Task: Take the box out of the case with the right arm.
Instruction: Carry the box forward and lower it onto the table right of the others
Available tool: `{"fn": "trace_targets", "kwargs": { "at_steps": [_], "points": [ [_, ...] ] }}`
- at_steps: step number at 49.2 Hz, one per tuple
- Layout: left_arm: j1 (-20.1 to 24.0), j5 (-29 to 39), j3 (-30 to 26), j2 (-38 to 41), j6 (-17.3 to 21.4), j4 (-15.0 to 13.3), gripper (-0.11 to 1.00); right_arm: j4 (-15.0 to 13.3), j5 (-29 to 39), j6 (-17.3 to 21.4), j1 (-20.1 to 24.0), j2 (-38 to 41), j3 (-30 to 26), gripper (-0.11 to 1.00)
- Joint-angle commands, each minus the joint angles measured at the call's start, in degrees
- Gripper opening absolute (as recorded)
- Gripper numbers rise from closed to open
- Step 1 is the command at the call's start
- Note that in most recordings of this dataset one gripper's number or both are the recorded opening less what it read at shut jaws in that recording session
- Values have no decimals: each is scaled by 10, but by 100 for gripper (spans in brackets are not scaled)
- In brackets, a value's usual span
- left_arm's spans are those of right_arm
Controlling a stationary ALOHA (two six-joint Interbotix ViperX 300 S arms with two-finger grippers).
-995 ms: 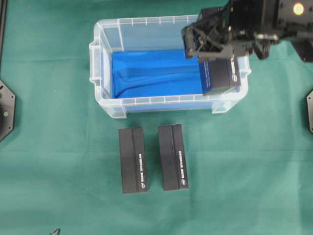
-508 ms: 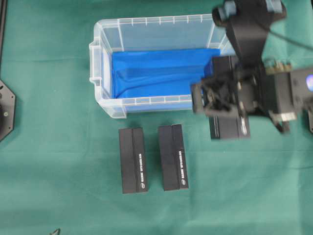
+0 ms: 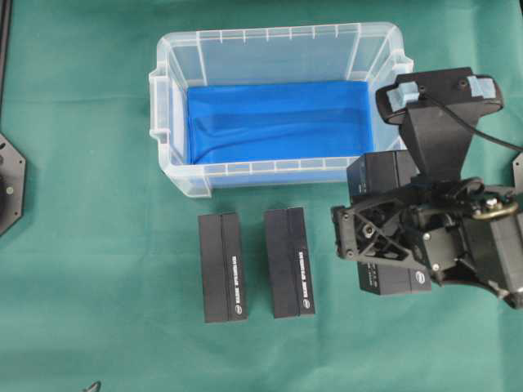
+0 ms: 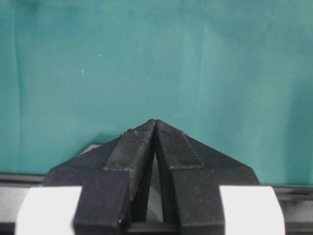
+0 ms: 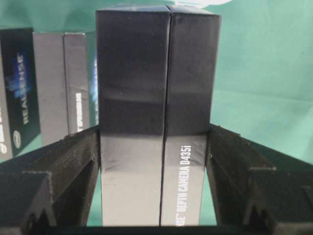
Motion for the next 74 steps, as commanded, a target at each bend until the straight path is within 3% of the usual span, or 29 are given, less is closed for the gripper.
{"fn": "trace_targets", "kwargs": {
  "at_steps": [1,26,34,45,61,74],
  "points": [
    [2,-3,-6,3,-1,3,0,-1,3,1,1,-13,-16,65],
    [2,-2,-6,3,-1,3,0,-1,2,4,1,-13,-9,65],
    [2,-2,-6,3,-1,3,0,18,-12,12,1,-2,13,65],
    [2,-3,-6,4,-1,3,0,47,-94,37,1,17,74,65],
    [2,-3,-6,4,-1,3,0,51,-199,97,4,33,181,65],
    [2,-3,-4,4,-1,3,0,61,-293,108,4,45,237,65]
  ]
}}
